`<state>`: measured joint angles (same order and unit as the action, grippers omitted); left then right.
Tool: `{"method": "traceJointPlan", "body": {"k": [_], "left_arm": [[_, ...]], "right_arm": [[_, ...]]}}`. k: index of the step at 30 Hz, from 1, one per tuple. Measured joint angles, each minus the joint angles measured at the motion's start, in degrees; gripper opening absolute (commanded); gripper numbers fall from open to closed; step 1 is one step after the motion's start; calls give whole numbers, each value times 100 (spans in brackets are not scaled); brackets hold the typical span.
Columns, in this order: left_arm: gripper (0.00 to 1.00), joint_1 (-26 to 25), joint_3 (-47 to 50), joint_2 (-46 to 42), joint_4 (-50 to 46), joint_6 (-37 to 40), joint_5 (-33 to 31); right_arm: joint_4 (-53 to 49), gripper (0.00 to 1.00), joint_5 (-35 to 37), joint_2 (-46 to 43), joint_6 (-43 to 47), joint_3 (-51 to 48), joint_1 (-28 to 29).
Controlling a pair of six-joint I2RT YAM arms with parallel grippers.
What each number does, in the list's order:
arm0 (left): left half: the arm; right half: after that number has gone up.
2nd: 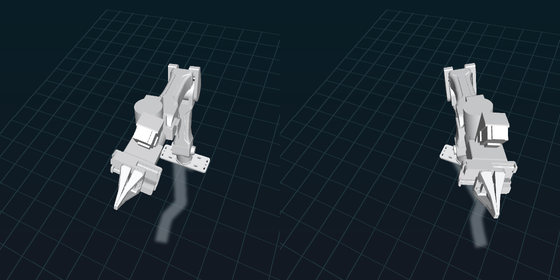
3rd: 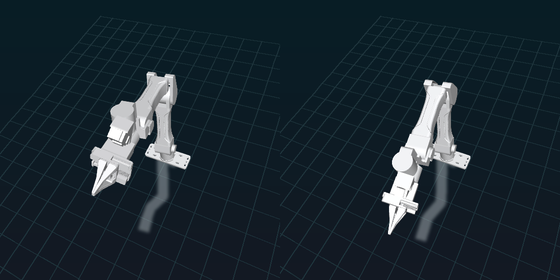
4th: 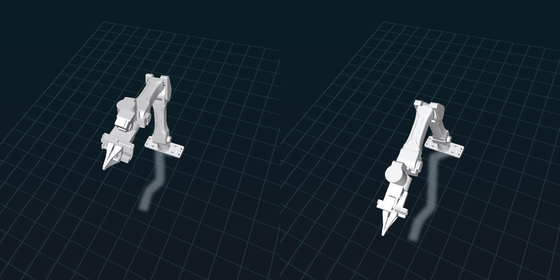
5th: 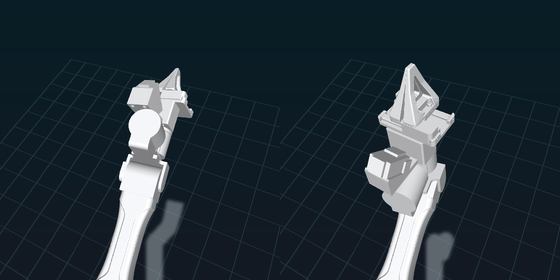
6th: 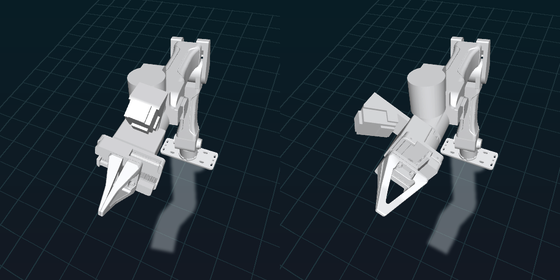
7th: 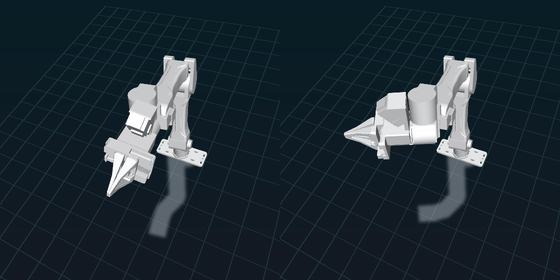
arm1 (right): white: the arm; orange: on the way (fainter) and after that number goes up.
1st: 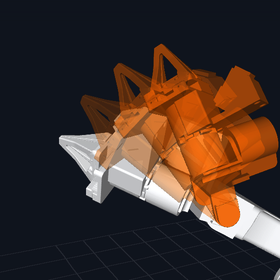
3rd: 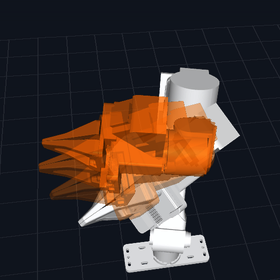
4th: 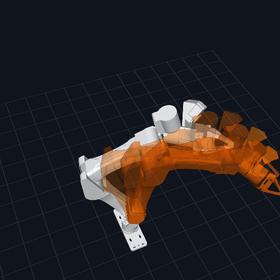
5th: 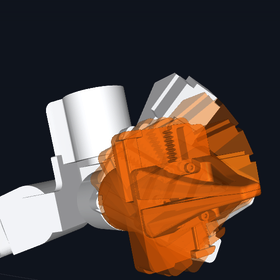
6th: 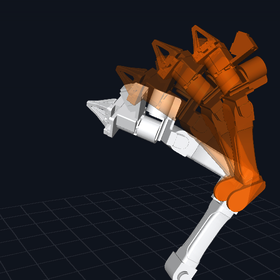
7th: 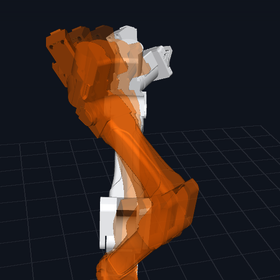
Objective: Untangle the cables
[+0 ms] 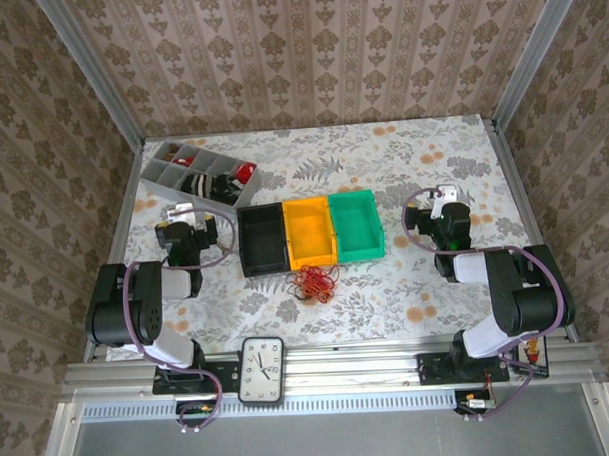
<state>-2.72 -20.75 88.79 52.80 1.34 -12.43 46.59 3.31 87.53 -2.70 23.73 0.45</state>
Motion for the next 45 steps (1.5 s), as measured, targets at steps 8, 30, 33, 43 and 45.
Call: {"method": "traceJointPlan", "body": {"k": [8,30,33,43,45], "left_arm": [[100,0,0,0,0,2,0],[100,-577,-846,-1191,-1862,450,262],[100,-990,-1366,-1700,-2308,372,24],[98,-1856,-2179,-1687,-4813,-2017,-490],[94,-1921,-2122,-1661,-5101,-2308,-382]], "right_arm": [[2,100,-37,0,0,0,2],[-2376,73,-446,-704,4,1322,94],[-2734,74,-345,-1331,-184,1729,588],[-3912,74,608,-1606,-820,1792,2787],[-3976,73,758,-1539,-970,1762,2824]]}}
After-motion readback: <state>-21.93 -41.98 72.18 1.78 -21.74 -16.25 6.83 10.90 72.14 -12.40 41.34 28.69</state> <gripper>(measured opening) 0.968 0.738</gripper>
